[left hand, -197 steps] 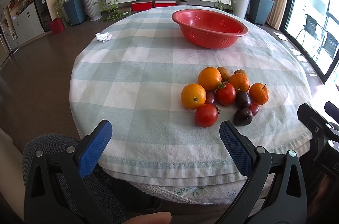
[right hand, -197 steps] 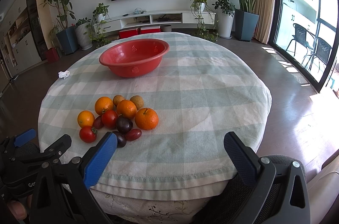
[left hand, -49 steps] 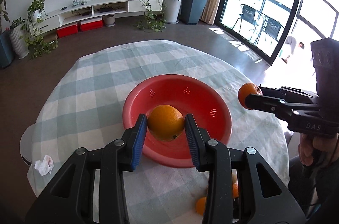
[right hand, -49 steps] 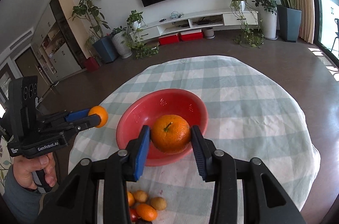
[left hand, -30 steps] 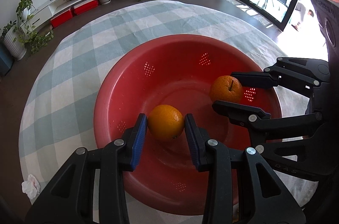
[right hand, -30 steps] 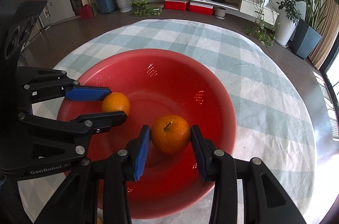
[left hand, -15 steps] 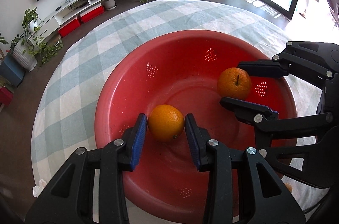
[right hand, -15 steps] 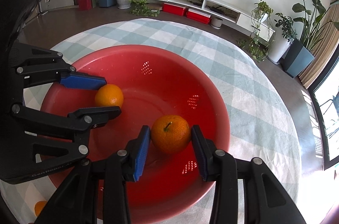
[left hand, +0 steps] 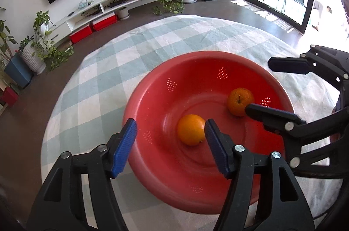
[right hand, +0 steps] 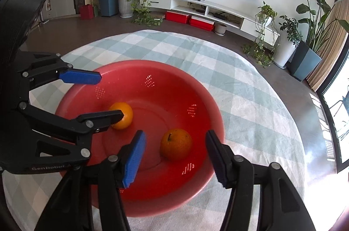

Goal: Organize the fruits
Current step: 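Carry both fruits into the red bowl and open both tools, then withdraw both tools from the bowl back toward the fruit pile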

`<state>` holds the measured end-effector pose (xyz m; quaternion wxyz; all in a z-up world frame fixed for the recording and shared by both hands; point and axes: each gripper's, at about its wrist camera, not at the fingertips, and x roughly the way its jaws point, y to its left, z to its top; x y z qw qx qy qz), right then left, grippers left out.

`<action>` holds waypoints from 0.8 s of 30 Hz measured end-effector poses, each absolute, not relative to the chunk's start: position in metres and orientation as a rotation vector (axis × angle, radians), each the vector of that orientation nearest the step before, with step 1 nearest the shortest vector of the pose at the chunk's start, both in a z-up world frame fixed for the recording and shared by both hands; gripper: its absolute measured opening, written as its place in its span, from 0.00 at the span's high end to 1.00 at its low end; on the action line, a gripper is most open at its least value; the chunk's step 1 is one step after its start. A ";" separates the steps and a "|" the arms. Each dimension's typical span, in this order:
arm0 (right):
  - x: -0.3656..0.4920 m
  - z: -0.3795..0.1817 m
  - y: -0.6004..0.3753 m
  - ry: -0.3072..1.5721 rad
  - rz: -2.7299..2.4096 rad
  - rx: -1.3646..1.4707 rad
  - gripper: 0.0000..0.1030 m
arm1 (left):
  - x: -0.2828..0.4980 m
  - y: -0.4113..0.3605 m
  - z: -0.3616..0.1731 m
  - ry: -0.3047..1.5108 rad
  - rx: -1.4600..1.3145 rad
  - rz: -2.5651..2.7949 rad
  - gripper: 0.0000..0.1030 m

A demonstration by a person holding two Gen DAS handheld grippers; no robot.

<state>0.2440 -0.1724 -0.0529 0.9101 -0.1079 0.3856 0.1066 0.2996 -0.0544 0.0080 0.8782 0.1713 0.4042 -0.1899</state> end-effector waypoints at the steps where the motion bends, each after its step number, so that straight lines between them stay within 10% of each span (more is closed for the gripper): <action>1: 0.240 -0.047 -0.177 0.778 0.215 -0.204 0.32 | 0.294 -0.051 0.015 0.820 0.353 -0.392 0.34; 9: 0.191 -0.008 -0.242 0.682 0.262 0.182 0.22 | 0.237 -0.010 0.054 0.694 0.232 -0.382 0.00; 13: 0.153 -0.014 -0.281 0.602 0.297 0.481 0.00 | 0.192 0.006 0.063 0.614 0.211 -0.358 0.00; 24: 0.079 -0.047 -0.297 0.762 0.227 0.598 0.00 | 0.075 0.028 0.061 0.585 0.124 -0.409 0.00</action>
